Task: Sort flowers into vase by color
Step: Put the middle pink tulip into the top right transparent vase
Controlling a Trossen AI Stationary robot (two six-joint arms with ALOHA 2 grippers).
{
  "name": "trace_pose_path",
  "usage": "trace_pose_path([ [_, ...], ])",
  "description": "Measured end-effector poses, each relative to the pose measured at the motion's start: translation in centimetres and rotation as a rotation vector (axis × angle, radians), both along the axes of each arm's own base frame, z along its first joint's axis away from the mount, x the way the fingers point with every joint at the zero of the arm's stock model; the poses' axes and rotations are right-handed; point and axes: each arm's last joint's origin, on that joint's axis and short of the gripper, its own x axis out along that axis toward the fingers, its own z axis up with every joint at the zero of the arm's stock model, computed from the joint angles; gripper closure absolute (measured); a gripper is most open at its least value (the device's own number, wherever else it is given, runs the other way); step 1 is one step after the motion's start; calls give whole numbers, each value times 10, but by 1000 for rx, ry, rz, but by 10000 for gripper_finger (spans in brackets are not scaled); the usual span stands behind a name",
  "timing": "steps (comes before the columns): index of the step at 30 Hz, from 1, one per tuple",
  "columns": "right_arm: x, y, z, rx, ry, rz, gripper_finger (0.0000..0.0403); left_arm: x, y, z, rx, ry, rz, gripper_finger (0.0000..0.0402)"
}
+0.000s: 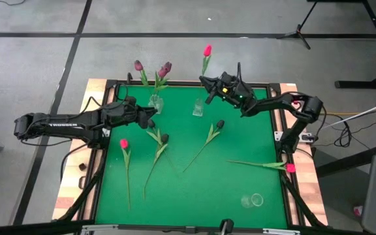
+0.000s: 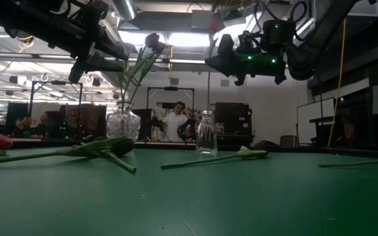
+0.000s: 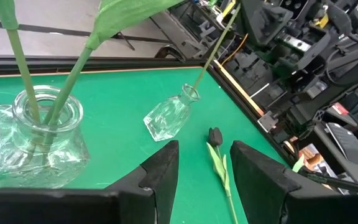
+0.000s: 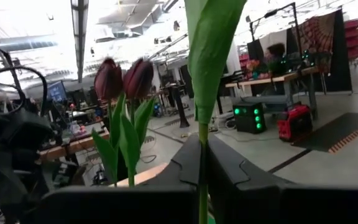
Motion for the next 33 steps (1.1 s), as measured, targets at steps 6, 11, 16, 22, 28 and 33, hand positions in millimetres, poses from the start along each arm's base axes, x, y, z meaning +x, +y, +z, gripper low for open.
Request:
trace_pose_path([
  [6,4,-2,-12,2,11,17,389,0,0,0,0,0,0,258],
  [11,6,-2,-16,-3,23,33,388,0,0,0,1,1,-1,258],
  [16,6,-2,-19,24,23,40,388,0,0,0,6,3,9,258],
  [22,7,-3,-21,35,42,40,388,0,0,0,13,8,17,258],
  [28,8,-2,-26,57,90,69,388,-1,0,-2,9,32,17,258],
  [33,9,-1,-28,88,104,112,377,-1,0,-4,6,45,18,258],
])
